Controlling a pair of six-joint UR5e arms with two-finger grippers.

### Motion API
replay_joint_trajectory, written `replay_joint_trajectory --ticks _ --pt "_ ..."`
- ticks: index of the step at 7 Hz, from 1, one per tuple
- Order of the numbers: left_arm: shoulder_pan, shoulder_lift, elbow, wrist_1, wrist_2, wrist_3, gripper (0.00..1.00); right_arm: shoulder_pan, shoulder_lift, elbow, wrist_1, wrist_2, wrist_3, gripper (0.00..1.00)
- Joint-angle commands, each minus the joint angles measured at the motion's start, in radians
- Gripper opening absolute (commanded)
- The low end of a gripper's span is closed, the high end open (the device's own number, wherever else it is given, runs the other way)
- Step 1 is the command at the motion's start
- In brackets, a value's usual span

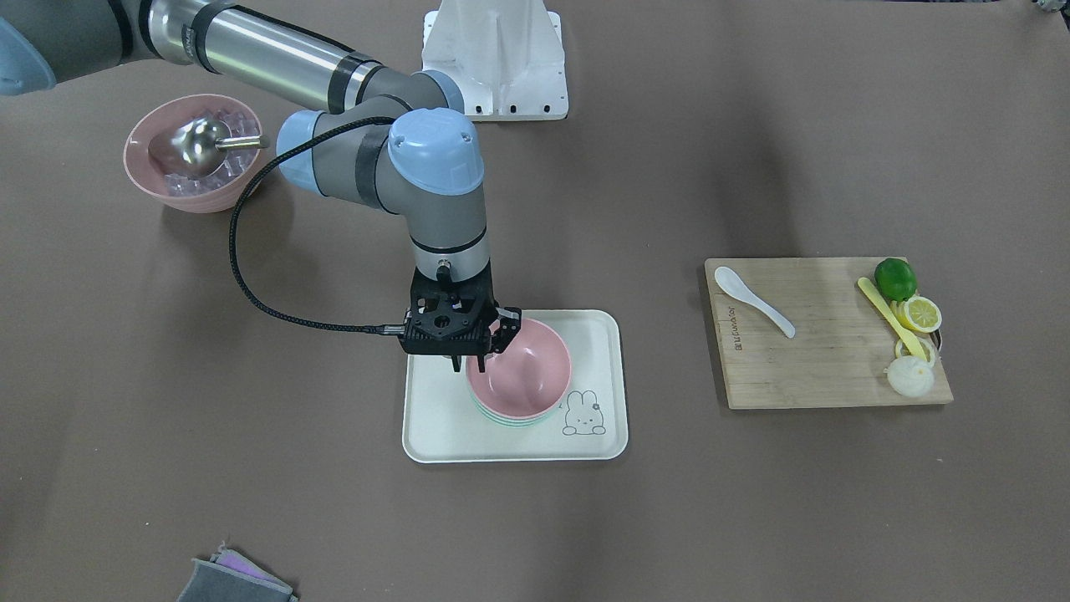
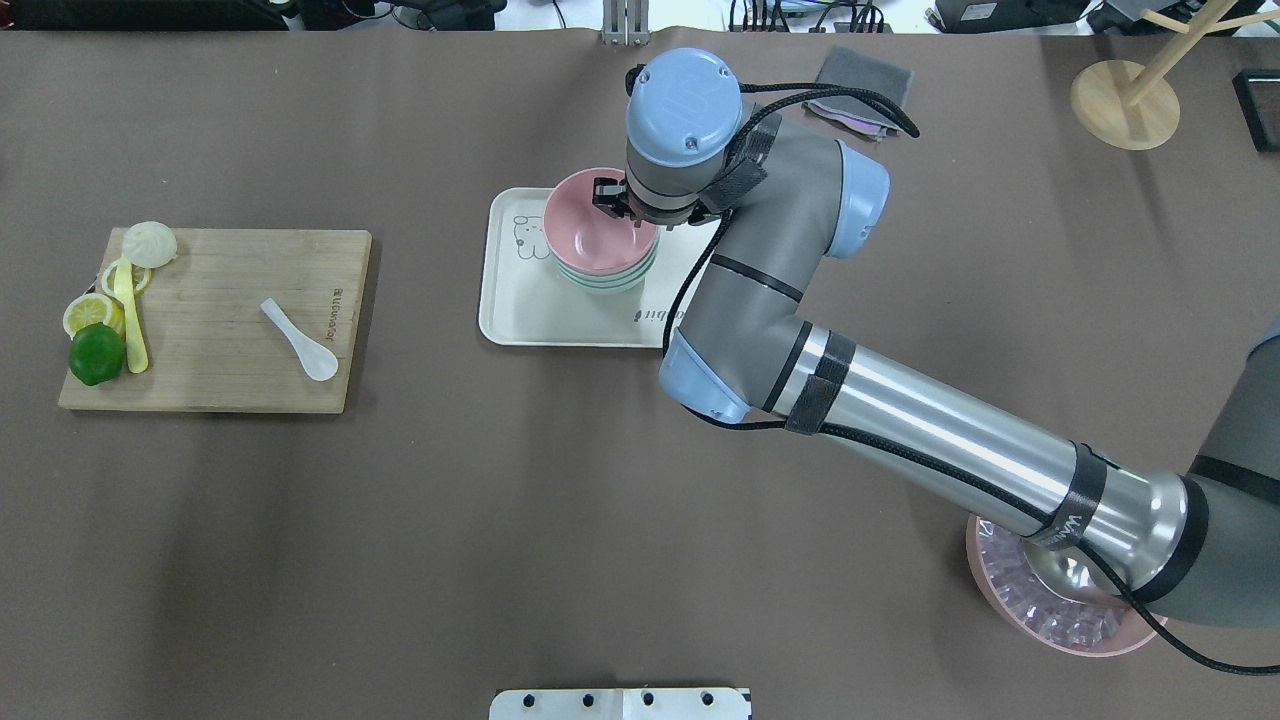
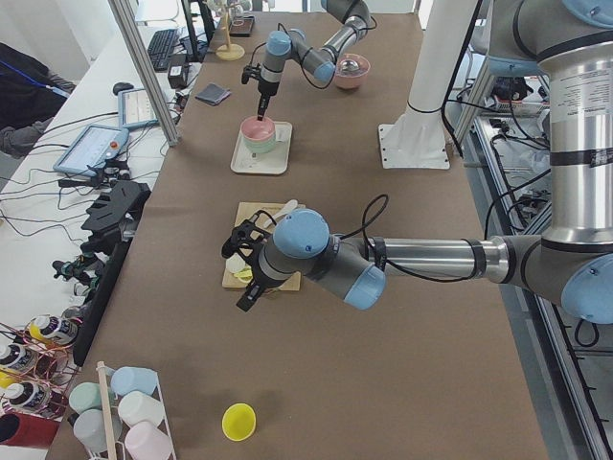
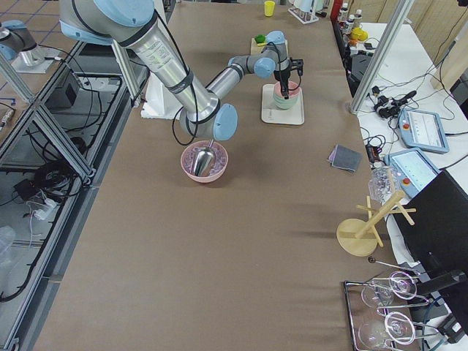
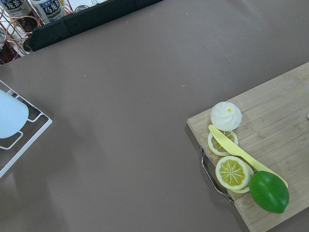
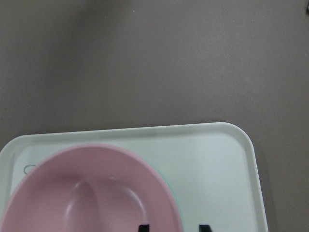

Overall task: Stack pink bowl on green and place spoon
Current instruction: 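Lower the pink bowl into the green bowl and open the right gripper, then withdraw the right arm from the tray while the left arm reaches toward the board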

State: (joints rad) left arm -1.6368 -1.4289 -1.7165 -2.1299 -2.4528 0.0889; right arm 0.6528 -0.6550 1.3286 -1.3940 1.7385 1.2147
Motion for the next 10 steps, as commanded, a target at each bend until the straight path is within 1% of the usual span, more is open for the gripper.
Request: replay_joint_trajectory --ticks 1,2,3,4,5,6,7,9,10 --pt "0.000 -0.010 -0.003 0.007 0.000 -0.068 0.98 0.048 0.000 0.017 0.000 0.036 -0.009 1.00" --pt "0.015 -0.013 -0.009 0.001 0.002 -0.201 0.98 0.118 -0.002 0.017 -0.003 0.187 -0.045 1.00" --pt "0.043 -0.015 -0.032 0.001 0.005 -0.333 0.98 0.161 -0.038 0.035 -0.003 0.244 -0.088 1.00" --pt "0.098 -0.016 -0.066 0.001 0.018 -0.564 0.98 0.192 -0.105 0.099 -0.003 0.249 -0.194 1.00" --pt "0.159 -0.033 -0.099 0.001 0.070 -0.769 0.98 0.232 -0.162 0.154 -0.008 0.280 -0.248 1.00" --pt "0.252 -0.041 -0.130 0.001 0.181 -0.919 0.98 0.293 -0.213 0.184 -0.011 0.321 -0.309 1.00" --pt "0.344 -0.066 -0.143 0.001 0.277 -1.045 0.98 0.363 -0.291 0.201 -0.010 0.382 -0.449 1.00" --pt "0.511 -0.120 -0.146 0.007 0.426 -1.241 0.98 0.505 -0.409 0.212 -0.013 0.407 -0.594 1.00" --pt "0.613 -0.155 -0.140 0.013 0.525 -1.326 0.98 0.596 -0.475 0.209 -0.013 0.477 -0.700 1.00"
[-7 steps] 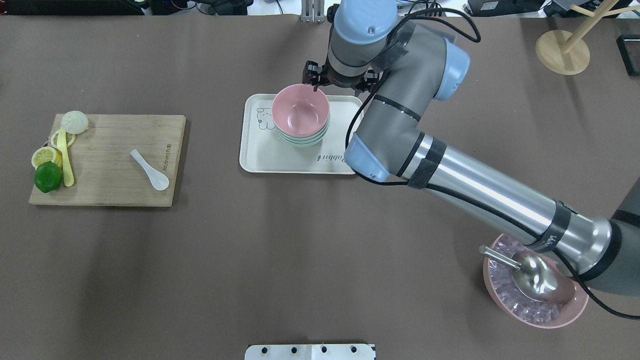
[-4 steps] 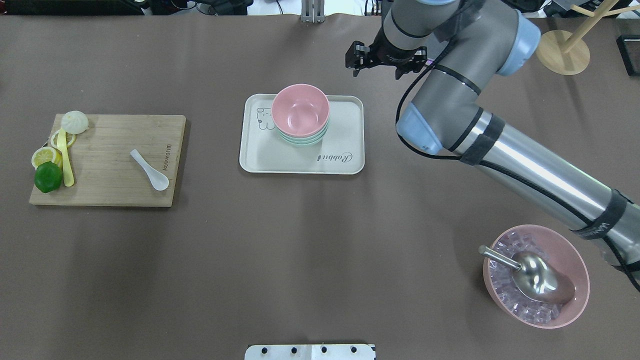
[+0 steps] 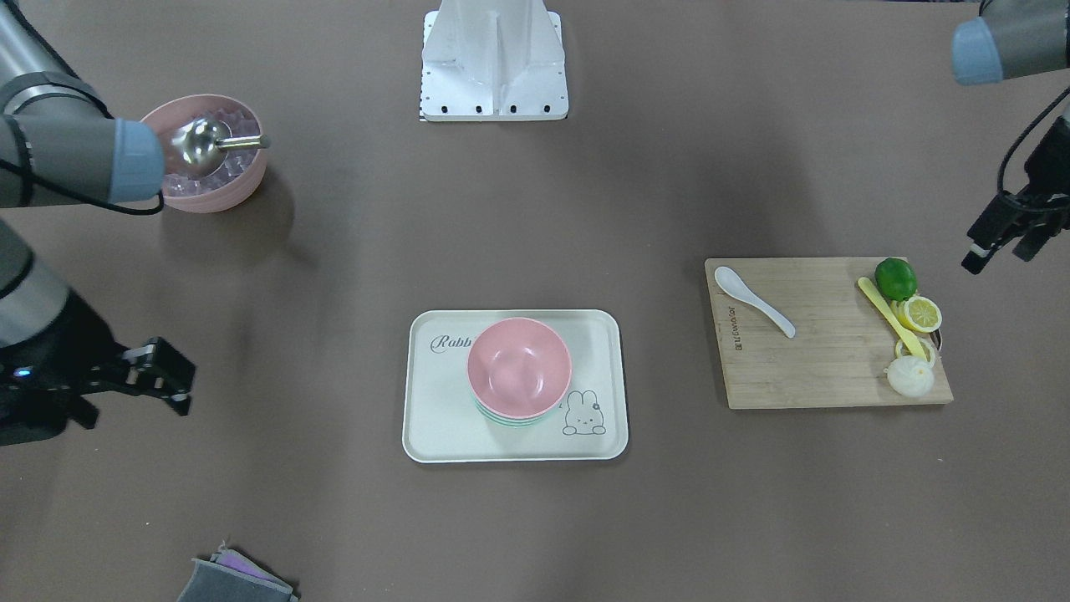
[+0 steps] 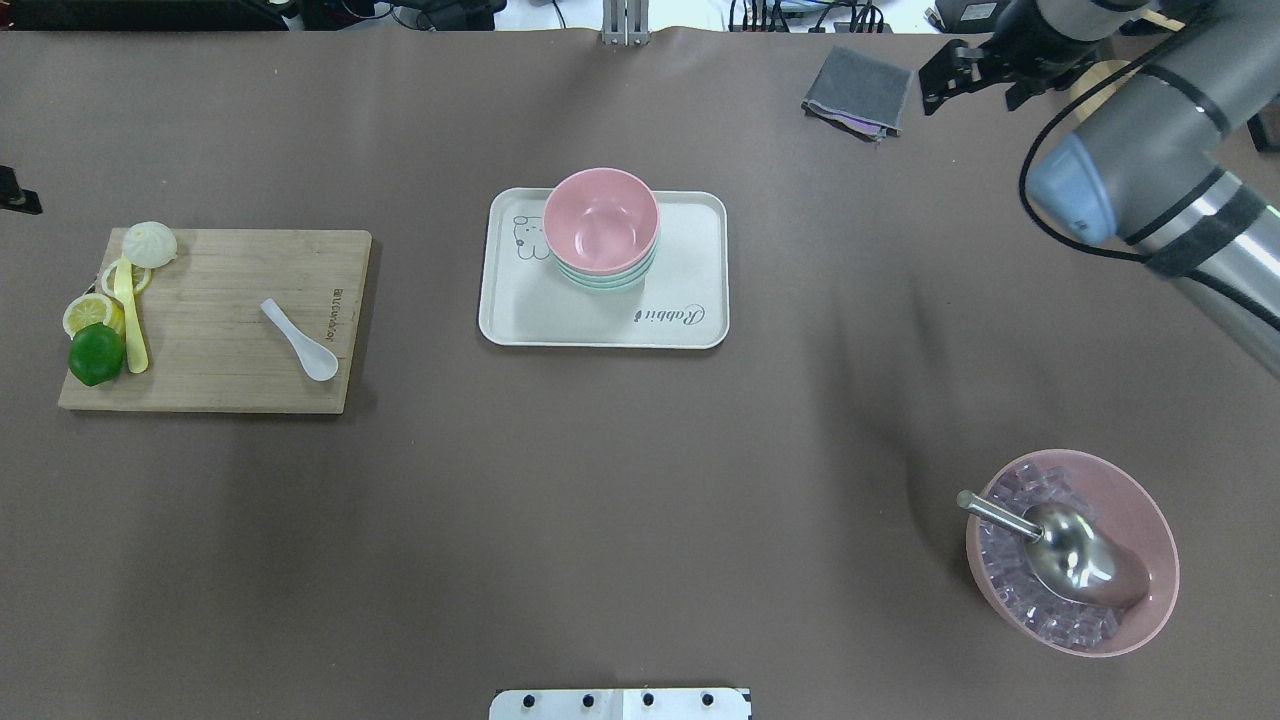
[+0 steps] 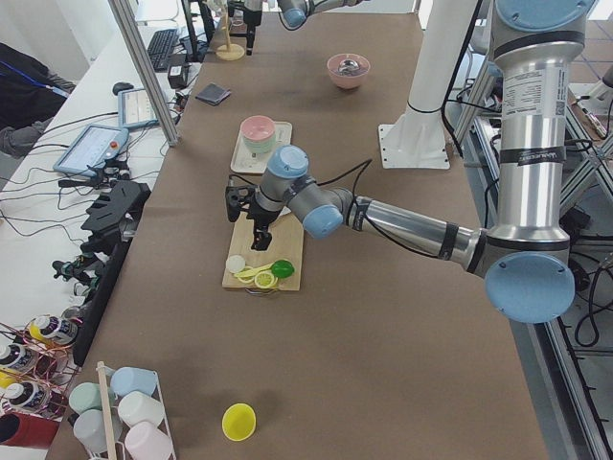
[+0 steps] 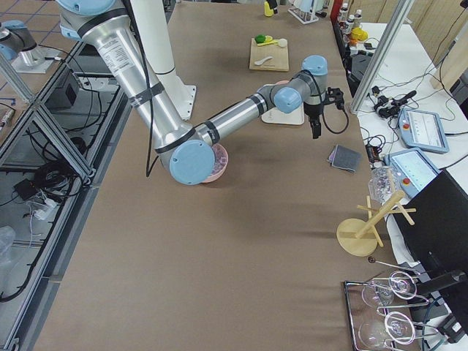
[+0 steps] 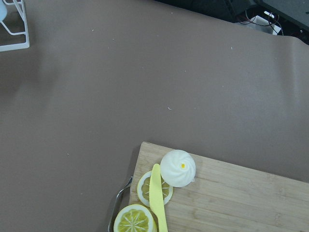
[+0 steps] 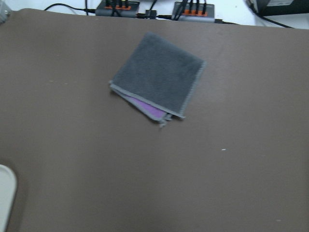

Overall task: Stack pink bowl on green and place spoon
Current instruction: 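Withdraw the right arm from the tray while the left arm reaches toward the board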

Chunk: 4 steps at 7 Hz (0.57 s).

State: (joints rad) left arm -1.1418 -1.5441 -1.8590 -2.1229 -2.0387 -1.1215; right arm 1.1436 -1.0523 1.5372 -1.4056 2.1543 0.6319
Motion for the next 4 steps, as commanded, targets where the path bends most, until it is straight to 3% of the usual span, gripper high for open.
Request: replay_joint_trajectory --ticks 1,4 --pt "0.213 -0.088 0.015 0.029 0.183 -0.205 0.98 0.187 -0.142 0.009 0.003 0.114 -0.145 1.00" --pt "0.373 -0.246 0.021 0.309 0.365 -0.325 0.98 0.313 -0.348 0.026 -0.003 0.121 -0.443 1.00"
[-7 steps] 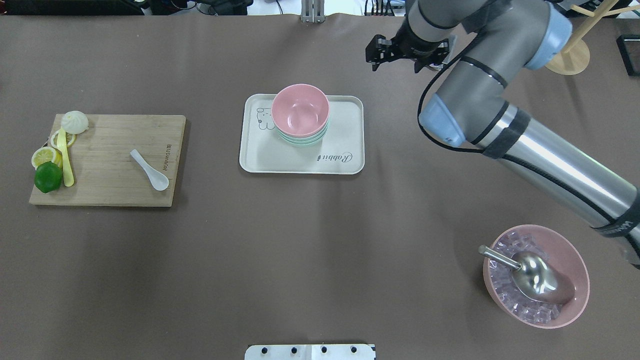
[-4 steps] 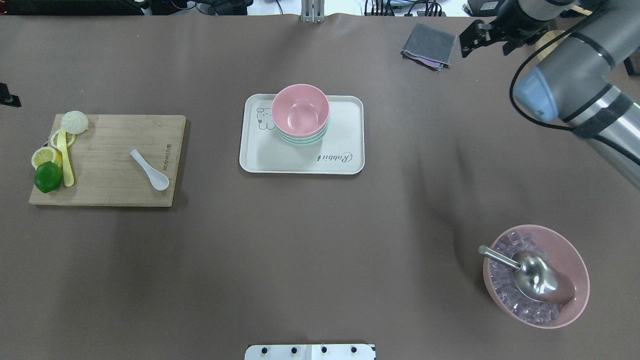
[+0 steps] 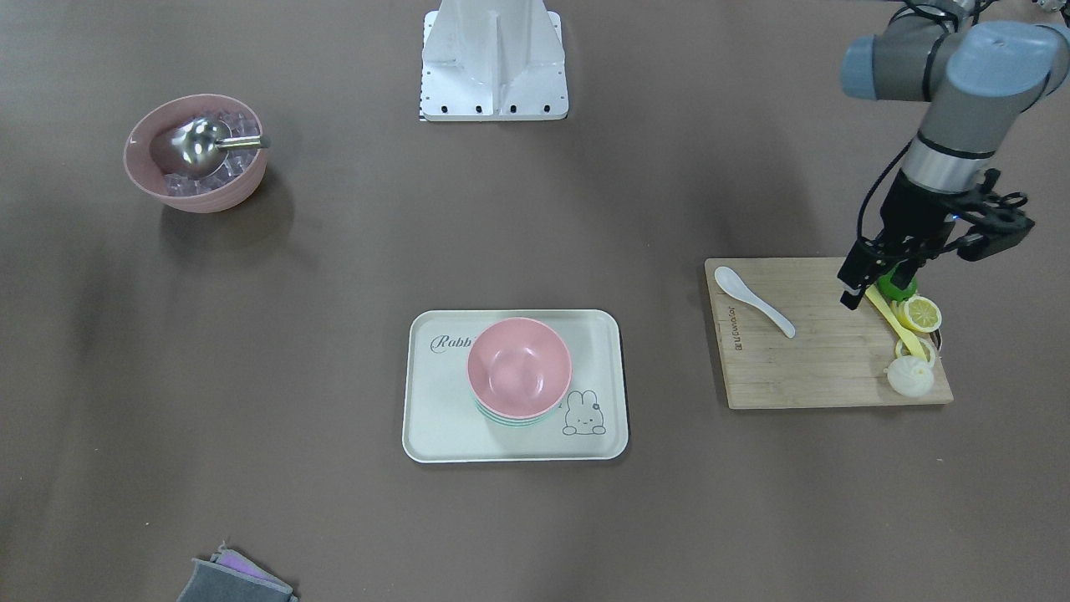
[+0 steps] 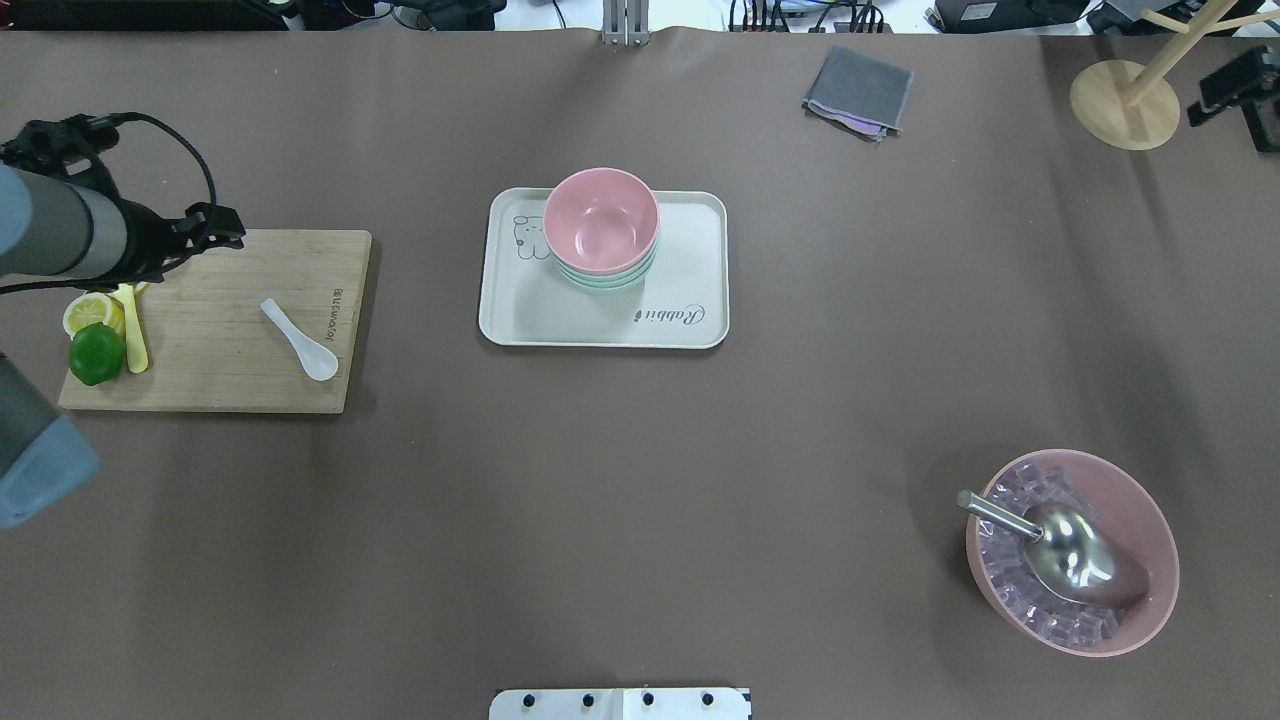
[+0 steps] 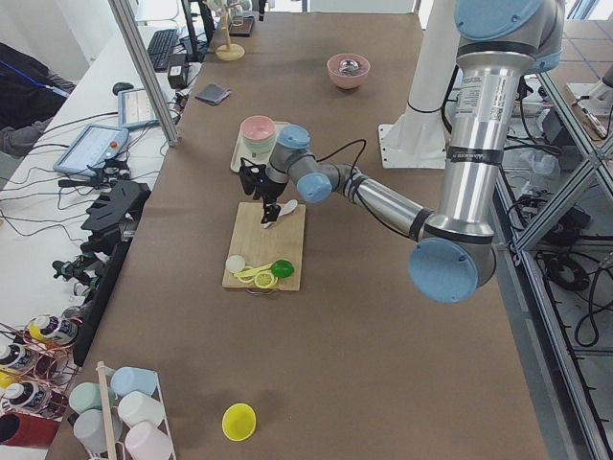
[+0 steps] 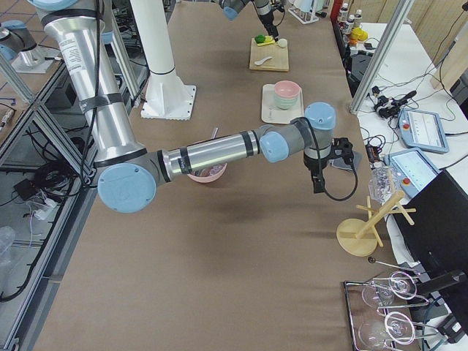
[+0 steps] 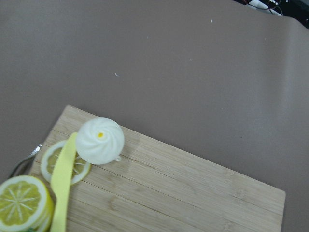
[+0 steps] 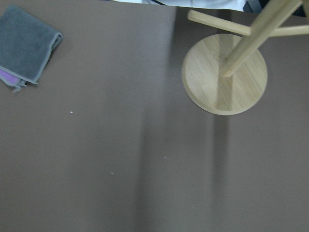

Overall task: Stack pink bowl on green and place spoon
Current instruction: 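Lower the left gripper onto the white spoon on the cutting board and grasp it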

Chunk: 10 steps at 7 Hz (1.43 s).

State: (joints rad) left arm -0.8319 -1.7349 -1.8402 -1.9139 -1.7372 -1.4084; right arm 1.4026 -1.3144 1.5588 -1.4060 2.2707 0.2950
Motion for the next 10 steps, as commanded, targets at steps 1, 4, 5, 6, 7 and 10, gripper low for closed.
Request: replay_joint_trajectory --ticks 1,4,5,6,7,10 --pt "0.082 -0.057 0.010 0.105 0.070 -0.073 0.98 0.074 -0.136 0.004 -0.010 -0.013 -0.109 1.00" --pt "0.134 -0.064 0.093 0.105 0.165 -0.130 0.97 0.096 -0.221 0.006 0.030 -0.023 -0.114 1.00" --pt "0.157 -0.080 0.113 0.105 0.191 -0.141 0.97 0.099 -0.232 0.004 0.038 -0.023 -0.114 1.00" --pt "0.175 -0.080 0.116 0.105 0.199 -0.179 0.94 0.101 -0.233 0.004 0.038 -0.023 -0.114 1.00" --pt "0.206 -0.080 0.118 0.105 0.250 -0.211 0.86 0.101 -0.233 0.006 0.039 -0.023 -0.114 1.00" --pt "0.208 -0.080 0.116 0.104 0.258 -0.230 0.19 0.101 -0.233 0.006 0.039 -0.022 -0.114 1.00"
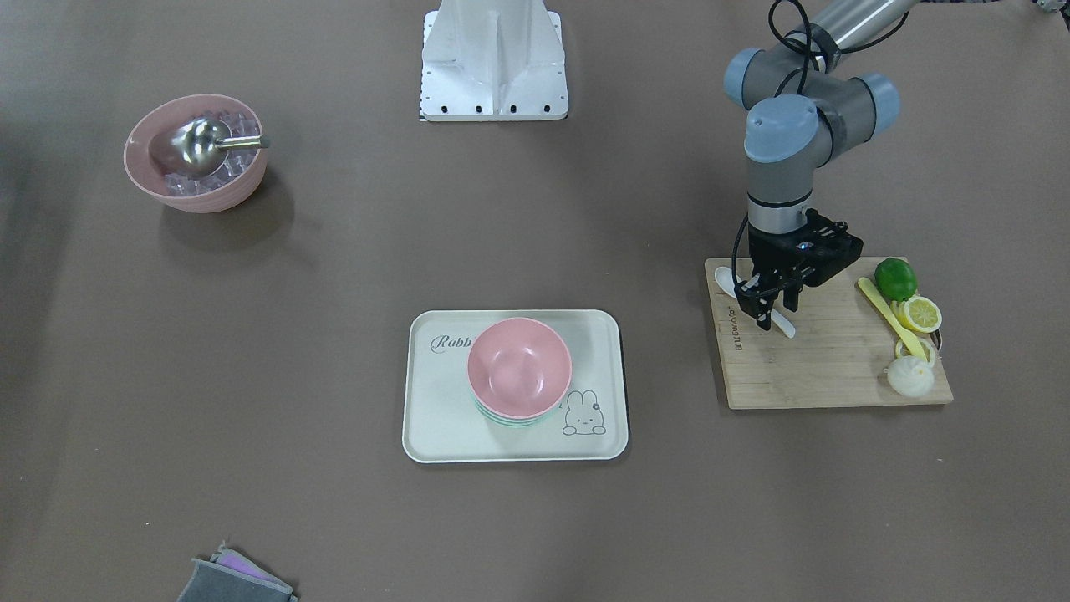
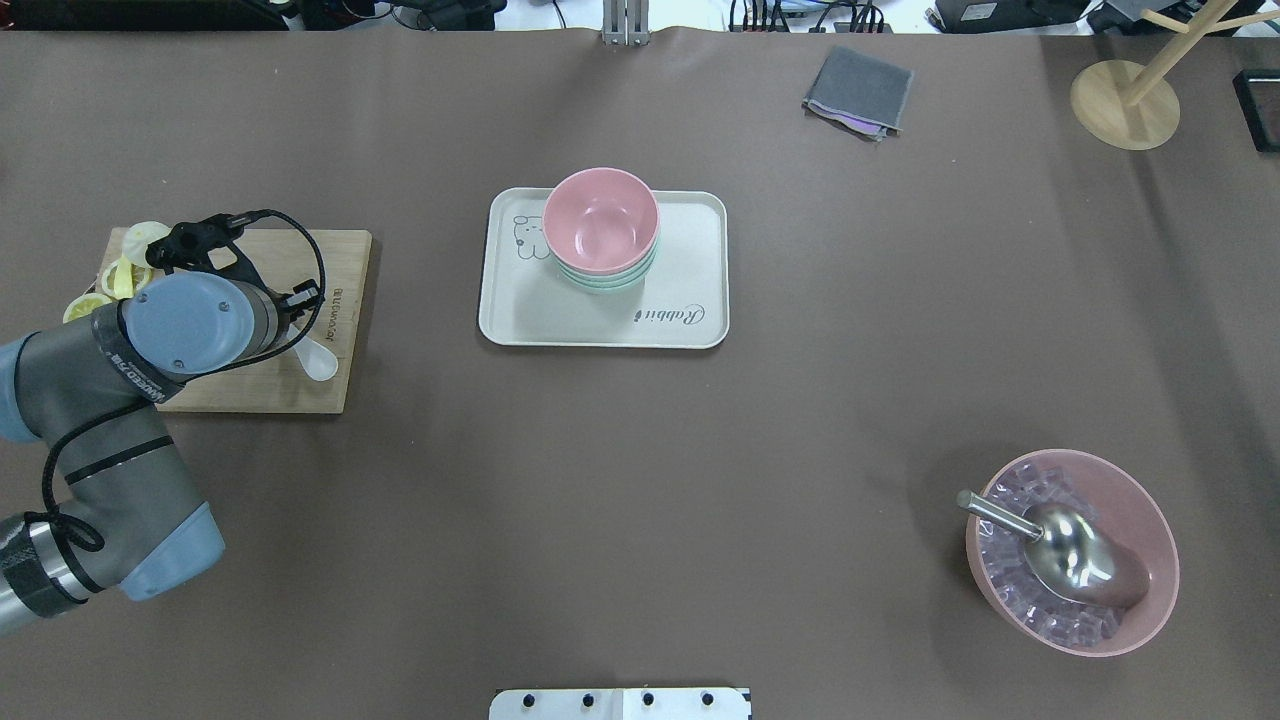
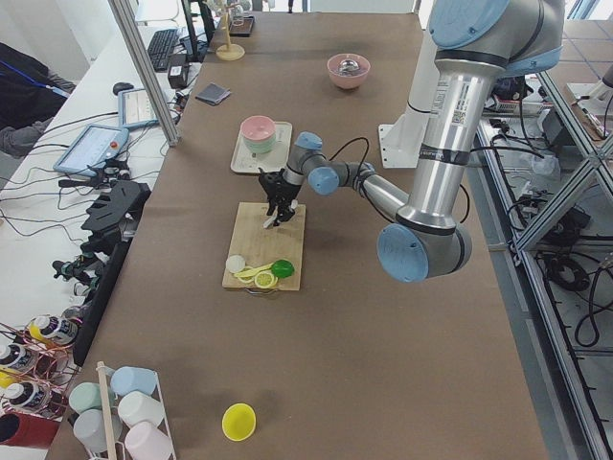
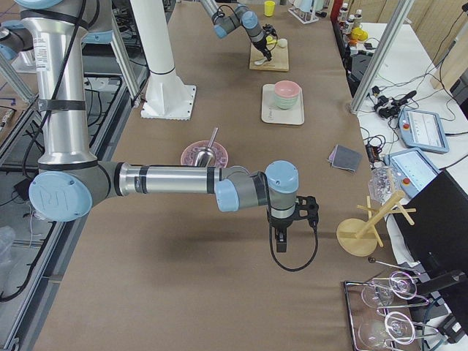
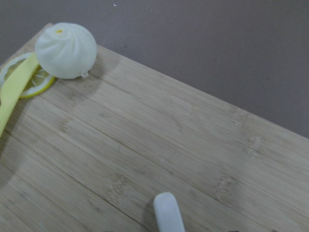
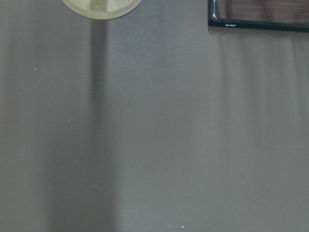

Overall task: Stack pink bowl on green and place spoon
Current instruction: 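Lower the left gripper onto the white spoon on the cutting board and grasp it, then lift the white spoon with the left gripper and carry it over the pink bowl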

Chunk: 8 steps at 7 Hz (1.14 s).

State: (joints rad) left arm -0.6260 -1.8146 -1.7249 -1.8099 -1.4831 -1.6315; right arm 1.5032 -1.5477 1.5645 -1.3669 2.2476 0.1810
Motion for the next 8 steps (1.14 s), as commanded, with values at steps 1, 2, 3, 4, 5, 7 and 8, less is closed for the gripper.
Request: replay_joint_trajectory --ticks 1,2,3,4,5,7,8 --pt "0.002 0.000 0.001 -0.002 0.004 -0.007 0.14 0.000 0.000 0.000 0.000 0.000 0.000 1.00" --pt "0.002 0.000 0.001 -0.005 0.004 -0.008 0.02 0.000 0.000 0.000 0.000 0.000 0.000 1.00" --pt "0.002 -0.002 -0.007 -0.005 0.004 -0.007 0.00 0.000 0.000 0.000 0.000 0.000 0.002 1.00" --pt "0.002 -0.011 -0.036 -0.005 0.001 -0.004 0.00 0.000 0.000 -0.001 0.000 0.000 0.002 1.00" --pt "0.000 -0.035 -0.082 0.001 -0.003 -0.002 0.00 0.000 -0.005 -0.003 0.000 0.000 0.002 1.00" --pt "-0.009 -0.165 -0.073 0.021 0.000 -0.098 0.00 0.002 -0.011 -0.003 0.000 0.000 0.002 1.00" --pt "-0.015 -0.278 -0.053 0.122 0.001 -0.164 0.00 0.002 -0.015 -0.004 0.000 0.000 0.002 1.00"
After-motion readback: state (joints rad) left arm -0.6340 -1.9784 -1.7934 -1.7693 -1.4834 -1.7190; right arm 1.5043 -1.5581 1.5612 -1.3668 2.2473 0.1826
